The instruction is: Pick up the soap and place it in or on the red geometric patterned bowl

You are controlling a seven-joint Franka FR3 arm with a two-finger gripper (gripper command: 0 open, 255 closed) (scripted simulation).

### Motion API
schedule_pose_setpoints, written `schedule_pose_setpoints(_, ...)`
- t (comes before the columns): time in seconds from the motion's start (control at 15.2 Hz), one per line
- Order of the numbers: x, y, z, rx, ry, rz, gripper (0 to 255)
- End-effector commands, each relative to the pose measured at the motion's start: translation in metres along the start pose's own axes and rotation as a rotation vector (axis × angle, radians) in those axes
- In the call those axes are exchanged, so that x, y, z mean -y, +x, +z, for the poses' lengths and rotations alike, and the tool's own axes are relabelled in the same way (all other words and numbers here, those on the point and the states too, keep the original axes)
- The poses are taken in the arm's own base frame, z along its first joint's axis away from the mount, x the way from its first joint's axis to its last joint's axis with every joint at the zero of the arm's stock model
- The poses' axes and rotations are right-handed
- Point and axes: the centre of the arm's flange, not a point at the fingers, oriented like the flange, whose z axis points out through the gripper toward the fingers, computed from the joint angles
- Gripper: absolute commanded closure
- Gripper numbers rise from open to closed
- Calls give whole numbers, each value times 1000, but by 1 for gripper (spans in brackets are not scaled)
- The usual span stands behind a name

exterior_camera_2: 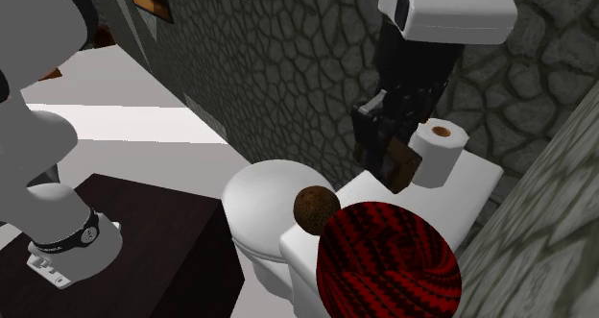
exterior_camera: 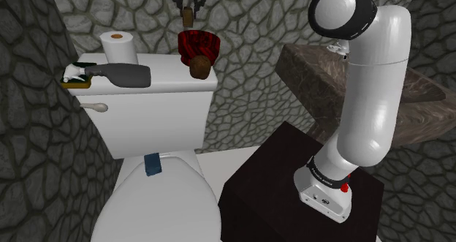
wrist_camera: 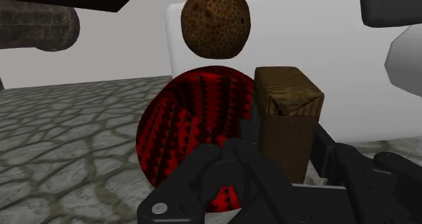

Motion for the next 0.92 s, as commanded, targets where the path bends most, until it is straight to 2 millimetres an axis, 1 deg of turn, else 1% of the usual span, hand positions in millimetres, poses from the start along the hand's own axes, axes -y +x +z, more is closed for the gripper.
schedule_pose_setpoints(0.0, -16, 22, -3, 0, 0, -1, 255)
schedule_pose_setpoints(0.2, -39, 54, -6, 0, 0, -1, 255)
schedule_pose_setpoints(0.26, -50, 69, -8, 0, 0, -1, 255)
schedule_pose_setpoints(0.86, -51, 70, 39, 0, 0, -1, 255)
